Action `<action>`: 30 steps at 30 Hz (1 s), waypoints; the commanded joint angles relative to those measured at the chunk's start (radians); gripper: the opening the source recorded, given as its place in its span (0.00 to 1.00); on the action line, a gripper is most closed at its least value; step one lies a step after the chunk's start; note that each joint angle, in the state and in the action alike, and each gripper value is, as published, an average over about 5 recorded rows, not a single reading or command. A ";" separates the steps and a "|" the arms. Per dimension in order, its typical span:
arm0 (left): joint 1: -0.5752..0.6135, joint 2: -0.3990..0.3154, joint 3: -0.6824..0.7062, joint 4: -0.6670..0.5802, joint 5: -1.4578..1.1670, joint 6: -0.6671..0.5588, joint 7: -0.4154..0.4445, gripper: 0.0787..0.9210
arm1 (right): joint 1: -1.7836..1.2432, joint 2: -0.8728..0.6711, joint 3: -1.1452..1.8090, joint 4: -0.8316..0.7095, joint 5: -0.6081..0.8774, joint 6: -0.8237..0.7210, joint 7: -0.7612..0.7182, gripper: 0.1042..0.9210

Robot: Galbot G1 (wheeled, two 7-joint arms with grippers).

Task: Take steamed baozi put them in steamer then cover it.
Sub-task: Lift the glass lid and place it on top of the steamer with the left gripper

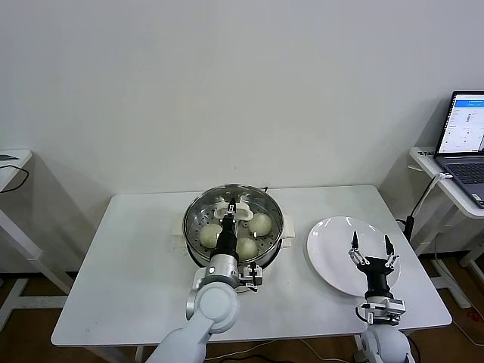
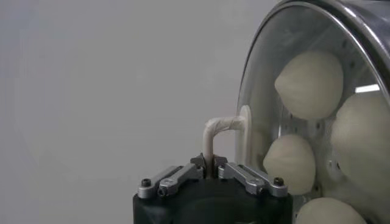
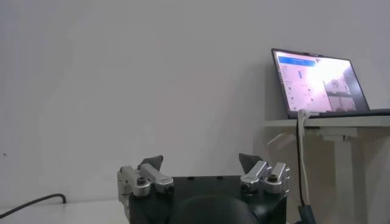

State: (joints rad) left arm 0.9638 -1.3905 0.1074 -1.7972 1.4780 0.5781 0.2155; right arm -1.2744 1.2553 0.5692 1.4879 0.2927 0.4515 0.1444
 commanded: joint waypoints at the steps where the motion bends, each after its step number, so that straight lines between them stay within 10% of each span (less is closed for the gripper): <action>1: 0.005 -0.004 -0.005 0.005 0.011 -0.005 0.006 0.13 | 0.000 0.000 0.001 0.002 0.000 0.001 0.001 0.88; 14: 0.015 -0.016 -0.018 -0.006 0.011 -0.018 0.011 0.17 | -0.002 0.003 -0.001 -0.001 -0.002 0.003 -0.001 0.88; 30: 0.067 0.029 -0.017 -0.129 -0.023 -0.022 -0.006 0.70 | 0.006 0.018 -0.019 0.002 -0.017 0.001 0.001 0.88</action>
State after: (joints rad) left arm 1.0028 -1.3849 0.0867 -1.8562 1.4735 0.5591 0.2111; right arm -1.2714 1.2708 0.5533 1.4867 0.2789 0.4551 0.1437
